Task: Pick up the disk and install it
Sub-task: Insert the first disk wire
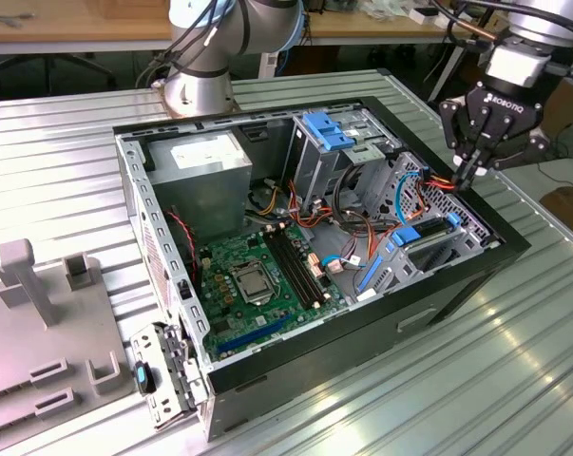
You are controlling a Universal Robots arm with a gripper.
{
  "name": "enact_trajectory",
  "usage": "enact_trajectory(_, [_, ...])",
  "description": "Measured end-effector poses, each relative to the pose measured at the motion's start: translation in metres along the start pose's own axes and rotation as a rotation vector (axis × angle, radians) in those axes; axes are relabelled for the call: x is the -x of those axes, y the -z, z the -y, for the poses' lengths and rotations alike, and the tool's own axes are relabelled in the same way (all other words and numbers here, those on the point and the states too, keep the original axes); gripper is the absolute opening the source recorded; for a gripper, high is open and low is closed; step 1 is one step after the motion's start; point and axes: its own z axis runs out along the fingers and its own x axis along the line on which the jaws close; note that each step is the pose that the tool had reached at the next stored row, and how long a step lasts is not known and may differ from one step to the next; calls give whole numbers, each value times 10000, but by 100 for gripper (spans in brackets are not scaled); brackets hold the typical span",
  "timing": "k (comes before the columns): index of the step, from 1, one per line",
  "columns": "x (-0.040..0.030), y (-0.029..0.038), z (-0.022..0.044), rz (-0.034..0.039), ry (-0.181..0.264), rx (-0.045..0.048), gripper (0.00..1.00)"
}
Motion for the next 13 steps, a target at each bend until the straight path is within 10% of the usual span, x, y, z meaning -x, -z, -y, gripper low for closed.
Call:
enact_trajectory(7, [24,-19,-59,-138,-137,-416,17])
enact_trajectory(13, [31,-62,-55,-51,-1419,-228,17])
